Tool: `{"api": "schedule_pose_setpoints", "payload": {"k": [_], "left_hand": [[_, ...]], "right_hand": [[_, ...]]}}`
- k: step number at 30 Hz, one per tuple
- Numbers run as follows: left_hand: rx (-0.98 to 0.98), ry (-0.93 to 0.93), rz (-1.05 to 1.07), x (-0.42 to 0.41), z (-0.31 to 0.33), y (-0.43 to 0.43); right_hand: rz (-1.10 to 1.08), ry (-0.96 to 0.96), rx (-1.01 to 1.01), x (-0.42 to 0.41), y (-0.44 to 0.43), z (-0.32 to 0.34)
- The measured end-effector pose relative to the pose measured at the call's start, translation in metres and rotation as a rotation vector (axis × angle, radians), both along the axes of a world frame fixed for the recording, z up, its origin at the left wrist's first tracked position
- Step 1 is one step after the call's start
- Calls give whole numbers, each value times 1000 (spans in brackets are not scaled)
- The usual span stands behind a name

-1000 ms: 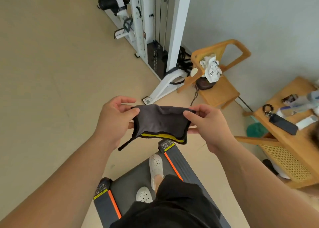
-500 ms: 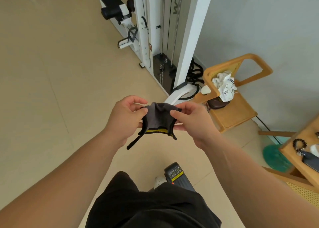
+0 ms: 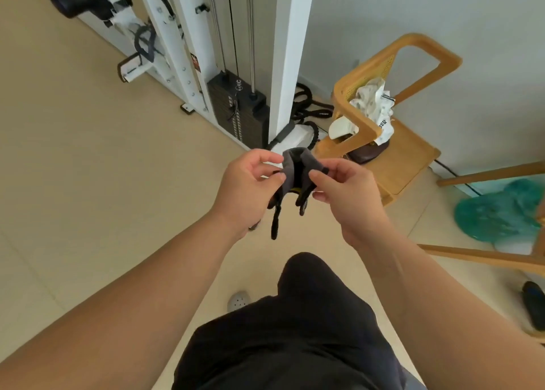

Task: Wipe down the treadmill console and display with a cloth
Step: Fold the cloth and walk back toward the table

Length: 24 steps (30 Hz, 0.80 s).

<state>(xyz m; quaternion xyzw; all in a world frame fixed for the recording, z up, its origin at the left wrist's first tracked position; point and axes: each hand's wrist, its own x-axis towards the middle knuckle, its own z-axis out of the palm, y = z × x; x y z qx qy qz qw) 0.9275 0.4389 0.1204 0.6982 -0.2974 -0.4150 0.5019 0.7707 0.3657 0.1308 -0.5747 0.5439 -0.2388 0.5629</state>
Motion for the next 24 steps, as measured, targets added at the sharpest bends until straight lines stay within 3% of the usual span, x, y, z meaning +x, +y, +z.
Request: {"api": "schedule_pose_setpoints", "payload": {"k": [11,16,19,21,24], "left_hand": [[-82,-12,-281,-35,22,-131],[-59,-59,-476,-94,21,-211],[-90,-183,-618,-135,24,-255],[-114,-239,-665,-161,25,-284],[-90,-197,-728,-195,25,-323]], "right_hand": [[-120,-181,50,-39,-78,1],[-385,-544,264,-99,-136,-4],[-498,-686,321,-140,-167,1],[-535,-635,291,-169,-185,6],[-626,-322,132,-214,-203,6]]}}
